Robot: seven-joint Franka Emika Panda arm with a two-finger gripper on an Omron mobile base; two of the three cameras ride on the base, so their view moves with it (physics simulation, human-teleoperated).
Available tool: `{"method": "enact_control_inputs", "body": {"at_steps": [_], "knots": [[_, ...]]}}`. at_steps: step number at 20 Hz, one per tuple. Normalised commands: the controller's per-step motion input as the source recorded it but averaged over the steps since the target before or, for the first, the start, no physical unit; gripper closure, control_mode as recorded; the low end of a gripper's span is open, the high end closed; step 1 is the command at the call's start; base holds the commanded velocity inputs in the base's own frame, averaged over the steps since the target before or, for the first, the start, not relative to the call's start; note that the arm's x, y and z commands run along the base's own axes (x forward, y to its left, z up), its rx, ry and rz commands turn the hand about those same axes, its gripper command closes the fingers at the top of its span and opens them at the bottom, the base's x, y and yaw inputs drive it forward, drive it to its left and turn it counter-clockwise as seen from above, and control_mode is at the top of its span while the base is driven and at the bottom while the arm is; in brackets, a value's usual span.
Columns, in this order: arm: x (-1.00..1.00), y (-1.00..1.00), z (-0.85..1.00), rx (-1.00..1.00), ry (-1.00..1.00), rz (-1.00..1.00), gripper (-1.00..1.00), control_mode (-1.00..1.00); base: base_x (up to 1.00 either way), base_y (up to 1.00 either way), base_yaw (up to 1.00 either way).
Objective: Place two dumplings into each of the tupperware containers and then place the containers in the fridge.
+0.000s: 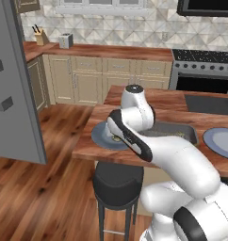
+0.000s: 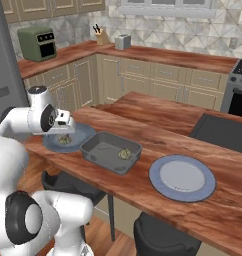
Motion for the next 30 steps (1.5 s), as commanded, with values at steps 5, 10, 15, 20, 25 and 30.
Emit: {"method": "enact_control_inputs", "body": {"at_steps": [5, 10, 15, 20, 25, 30], "knots": [[0.62, 0.00, -0.54, -0.01, 0.20, 0.00, -1.00, -1.00, 0.00, 0.00, 0.00], [0.50, 0.07, -0.23, 0.00, 0.11, 0.00, -1.00, -1.00, 0.00, 0.00, 0.00], [0.16, 0.05, -0.47, -0.01, 0.06, 0.00, -1.00, -1.00, 0.00, 0.00, 0.00], [-0.08, 0.00, -0.37, 0.00, 0.00, 0.00, -1.00, -1.00, 0.00, 0.00, 0.00], [-0.14, 0.00, -0.37, 0.00, 0.00, 0.00, 1.00, -1.00, 0.00, 0.00, 0.00], [-0.19, 0.00, -0.21, 0.01, 0.00, 0.00, 1.00, -1.00, 0.00, 0.00, 0.00]]}}
